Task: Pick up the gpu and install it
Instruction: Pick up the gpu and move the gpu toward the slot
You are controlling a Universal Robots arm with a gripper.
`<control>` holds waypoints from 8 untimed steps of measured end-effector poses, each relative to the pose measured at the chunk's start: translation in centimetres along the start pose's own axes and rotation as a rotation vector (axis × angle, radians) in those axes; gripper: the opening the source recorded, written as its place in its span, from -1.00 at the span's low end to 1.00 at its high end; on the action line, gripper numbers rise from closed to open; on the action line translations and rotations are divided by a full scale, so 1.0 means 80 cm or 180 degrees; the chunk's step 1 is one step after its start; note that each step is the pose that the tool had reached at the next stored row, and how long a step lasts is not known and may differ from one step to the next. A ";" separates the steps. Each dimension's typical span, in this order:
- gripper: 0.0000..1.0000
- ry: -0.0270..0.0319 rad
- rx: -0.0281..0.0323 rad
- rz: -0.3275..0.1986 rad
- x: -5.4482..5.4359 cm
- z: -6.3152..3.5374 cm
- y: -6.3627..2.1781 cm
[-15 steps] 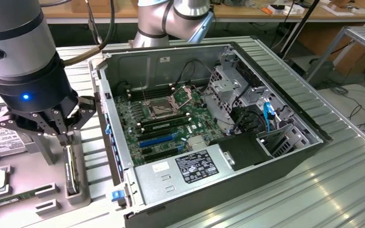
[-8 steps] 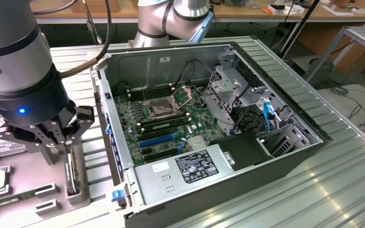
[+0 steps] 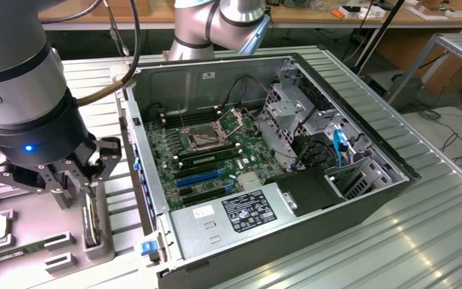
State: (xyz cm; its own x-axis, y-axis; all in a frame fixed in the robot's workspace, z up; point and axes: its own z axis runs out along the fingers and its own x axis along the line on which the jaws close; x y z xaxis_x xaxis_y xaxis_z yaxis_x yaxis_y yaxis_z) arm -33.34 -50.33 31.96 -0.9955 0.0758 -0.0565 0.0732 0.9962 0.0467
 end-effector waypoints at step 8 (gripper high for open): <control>-0.25 0.0062 0.0004 0.0004 0.002 0.028 -0.001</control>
State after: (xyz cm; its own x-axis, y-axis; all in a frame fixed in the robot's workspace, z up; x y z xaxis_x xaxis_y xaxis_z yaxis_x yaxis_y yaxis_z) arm -33.36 -50.32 29.69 -0.9964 0.0763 -0.0370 0.0746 0.9962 0.0455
